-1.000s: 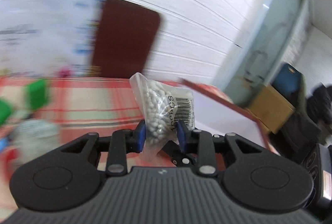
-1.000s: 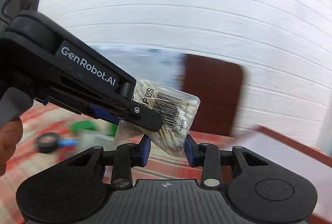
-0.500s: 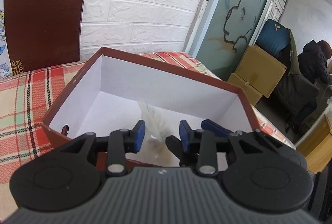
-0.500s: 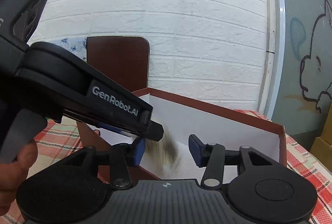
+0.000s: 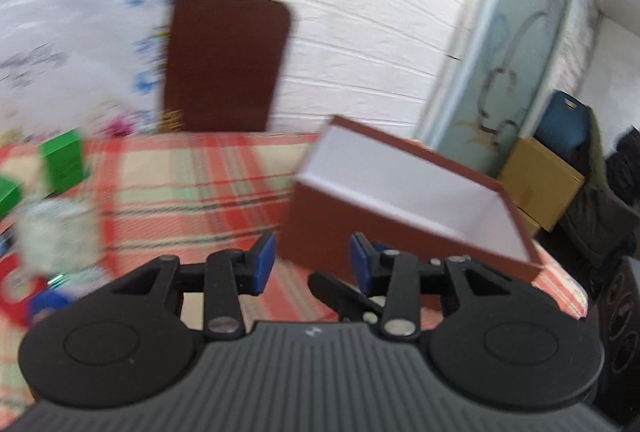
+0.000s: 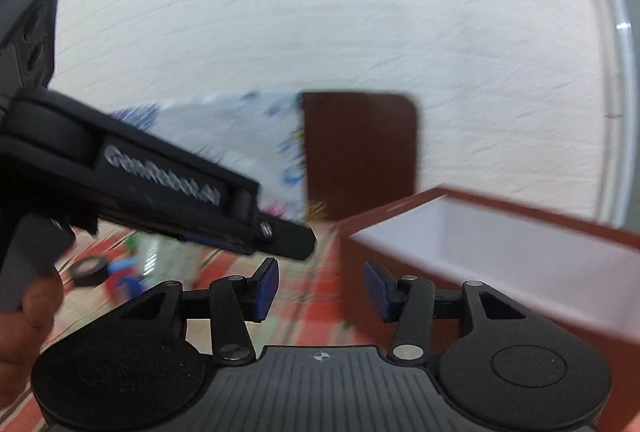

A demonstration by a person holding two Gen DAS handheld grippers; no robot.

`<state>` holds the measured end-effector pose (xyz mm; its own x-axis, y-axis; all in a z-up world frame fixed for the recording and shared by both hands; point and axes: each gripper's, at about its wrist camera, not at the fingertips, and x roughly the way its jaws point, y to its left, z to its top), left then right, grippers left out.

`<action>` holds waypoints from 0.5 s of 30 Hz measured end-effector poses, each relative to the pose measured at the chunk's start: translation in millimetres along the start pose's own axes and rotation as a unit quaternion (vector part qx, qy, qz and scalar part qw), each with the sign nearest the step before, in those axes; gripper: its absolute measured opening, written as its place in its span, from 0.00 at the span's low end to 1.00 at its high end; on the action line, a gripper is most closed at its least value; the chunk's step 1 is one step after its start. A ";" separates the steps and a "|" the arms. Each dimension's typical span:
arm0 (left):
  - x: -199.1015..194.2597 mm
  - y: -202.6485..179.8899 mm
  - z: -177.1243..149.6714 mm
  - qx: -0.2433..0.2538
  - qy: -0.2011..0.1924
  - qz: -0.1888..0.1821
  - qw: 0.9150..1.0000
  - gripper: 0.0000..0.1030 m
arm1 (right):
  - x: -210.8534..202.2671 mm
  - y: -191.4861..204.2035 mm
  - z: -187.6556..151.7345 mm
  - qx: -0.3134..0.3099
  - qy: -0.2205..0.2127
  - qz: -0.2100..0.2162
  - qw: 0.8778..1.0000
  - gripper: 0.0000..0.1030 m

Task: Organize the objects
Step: 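Move the right gripper back over the tape rolls on the table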

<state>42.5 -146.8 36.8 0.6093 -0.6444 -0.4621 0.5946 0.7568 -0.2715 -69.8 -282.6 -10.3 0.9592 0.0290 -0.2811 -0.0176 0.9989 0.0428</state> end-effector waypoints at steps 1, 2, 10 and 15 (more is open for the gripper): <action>-8.3 17.2 -4.2 -0.018 0.001 0.016 1.000 0.42 | 8.5 11.6 -6.4 0.002 0.020 0.020 1.000 0.46; -16.3 34.7 -7.8 -0.037 0.000 0.031 0.999 0.42 | 17.1 23.2 -13.4 0.006 0.039 0.040 0.998 0.46; -69.6 138.0 -35.0 -0.168 -0.011 0.111 0.979 0.42 | 79.4 87.1 -11.4 0.004 0.099 0.128 0.987 0.46; -87.9 166.5 -39.8 -0.197 -0.027 0.122 0.972 0.42 | 102.6 107.2 -11.6 0.002 0.139 0.153 0.978 0.46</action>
<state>67.0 40.2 -1.4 0.7398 -0.4365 -0.5119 0.1879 0.8647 -0.4658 23.5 -172.1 -45.7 0.7951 0.3365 -0.5046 -0.2913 0.9416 0.1691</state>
